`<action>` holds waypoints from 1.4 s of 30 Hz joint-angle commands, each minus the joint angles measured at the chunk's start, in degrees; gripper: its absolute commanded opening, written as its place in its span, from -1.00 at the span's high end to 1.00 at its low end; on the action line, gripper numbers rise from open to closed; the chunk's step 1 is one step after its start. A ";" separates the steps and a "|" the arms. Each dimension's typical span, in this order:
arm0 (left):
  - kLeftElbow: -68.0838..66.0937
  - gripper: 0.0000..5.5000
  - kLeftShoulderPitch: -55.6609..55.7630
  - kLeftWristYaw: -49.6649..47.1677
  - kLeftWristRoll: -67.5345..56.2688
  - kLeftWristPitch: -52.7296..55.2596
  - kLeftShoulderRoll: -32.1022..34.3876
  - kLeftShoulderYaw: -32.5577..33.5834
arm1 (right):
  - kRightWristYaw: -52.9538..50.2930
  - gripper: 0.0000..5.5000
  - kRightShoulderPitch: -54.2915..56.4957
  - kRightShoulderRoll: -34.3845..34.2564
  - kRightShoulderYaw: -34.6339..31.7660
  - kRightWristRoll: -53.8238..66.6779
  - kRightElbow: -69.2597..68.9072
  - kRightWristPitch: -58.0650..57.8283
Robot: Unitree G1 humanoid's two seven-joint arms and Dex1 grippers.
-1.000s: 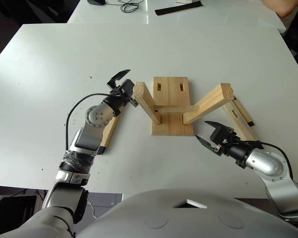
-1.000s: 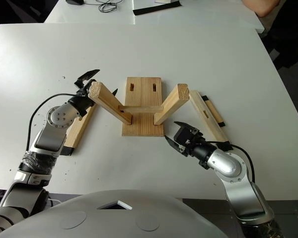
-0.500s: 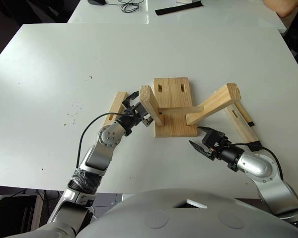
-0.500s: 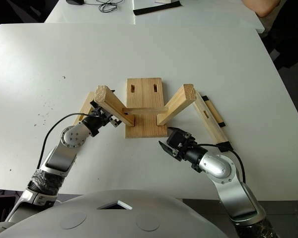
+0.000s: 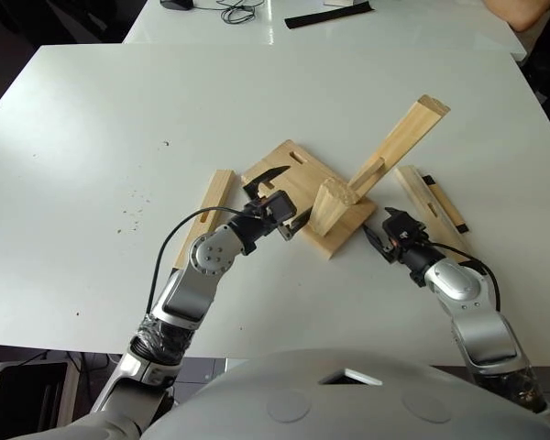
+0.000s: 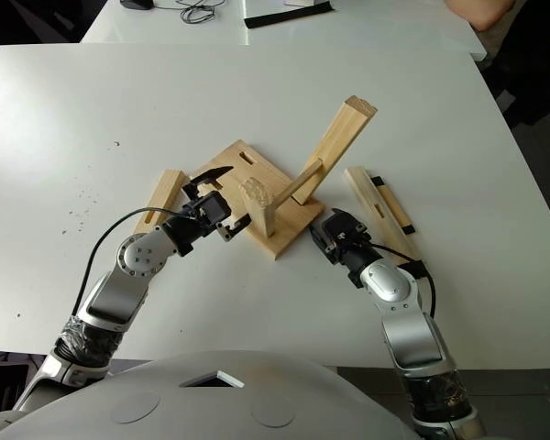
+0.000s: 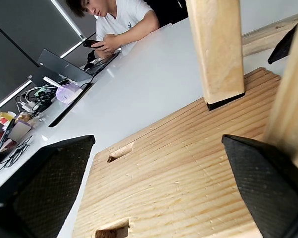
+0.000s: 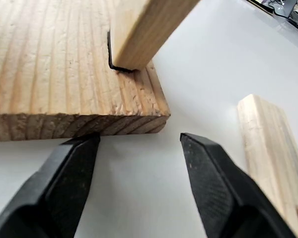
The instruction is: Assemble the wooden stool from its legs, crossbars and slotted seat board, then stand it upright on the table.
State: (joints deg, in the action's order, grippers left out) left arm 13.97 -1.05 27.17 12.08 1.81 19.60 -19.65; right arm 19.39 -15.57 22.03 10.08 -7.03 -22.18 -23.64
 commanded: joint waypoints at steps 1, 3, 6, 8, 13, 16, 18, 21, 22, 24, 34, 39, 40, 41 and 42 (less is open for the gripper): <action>0.67 -0.73 0.83 1.34 -0.98 1.63 -1.08 -1.54 | -3.91 -0.10 4.04 -3.27 -1.52 -0.44 3.24 -0.33; 1.07 -0.73 0.84 1.94 -1.56 2.24 -1.67 -2.46 | -5.46 -0.10 5.26 -4.94 -2.41 -0.02 4.69 -0.08; 1.84 -0.73 0.99 2.88 -2.29 3.00 -2.26 -3.69 | -7.06 -0.10 6.79 -6.63 -3.10 0.28 6.88 0.40; 1.94 -0.73 1.52 3.03 -2.51 3.81 -2.91 -4.21 | -8.24 -0.10 8.14 -7.78 -3.62 0.28 9.43 1.26; 0.74 -0.73 5.46 4.01 -3.54 5.89 -4.37 -3.87 | -10.21 -0.10 6.77 -9.08 -4.37 0.20 11.11 2.86; -3.11 -0.73 10.83 3.79 -4.56 5.49 -3.60 -0.07 | -7.92 -0.10 0.95 -6.63 -3.54 0.00 5.78 1.81; -9.05 -0.73 16.25 3.40 -5.04 3.33 -1.88 3.55 | -3.73 -0.10 -4.19 -2.68 -1.45 -0.34 -0.16 0.70; -19.75 -0.73 23.53 2.75 -4.64 -2.01 1.15 7.58 | 3.60 -0.10 -11.06 2.43 -0.29 3.22 -9.81 -1.24; -22.79 -0.73 25.07 3.12 -4.44 -4.51 1.93 7.86 | 5.43 -0.10 -12.49 3.14 -1.06 5.45 -12.72 -2.41; -28.92 -0.73 27.22 4.22 -4.42 -9.60 2.40 7.56 | 8.39 -0.10 -14.25 4.46 -2.73 9.41 -17.74 -5.11; -60.25 -0.73 29.43 0.70 3.20 -33.78 2.82 2.37 | 13.43 -0.10 -13.20 9.90 1.47 13.54 -22.58 -12.31; -64.45 -0.73 27.86 0.58 4.58 -38.79 3.78 0.93 | 4.37 -0.10 -10.08 8.44 3.88 3.18 -15.71 -7.54; -64.84 -0.73 27.85 0.81 4.74 -39.51 3.95 0.57 | 2.28 -0.10 -9.61 7.21 3.38 2.14 -14.80 -7.14; -64.92 -0.73 27.74 1.04 4.75 -39.97 4.14 0.36 | 0.64 -0.10 -8.86 5.79 2.81 1.77 -14.05 -6.92; -64.05 -0.73 27.38 1.34 4.76 -40.00 4.45 0.19 | -1.06 -0.10 -7.74 4.08 2.11 1.65 -13.43 -6.77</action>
State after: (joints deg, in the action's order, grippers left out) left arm -48.36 29.54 26.31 13.37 -39.43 22.59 -17.10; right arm 22.17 -25.88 29.23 13.68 -4.07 -37.13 -31.31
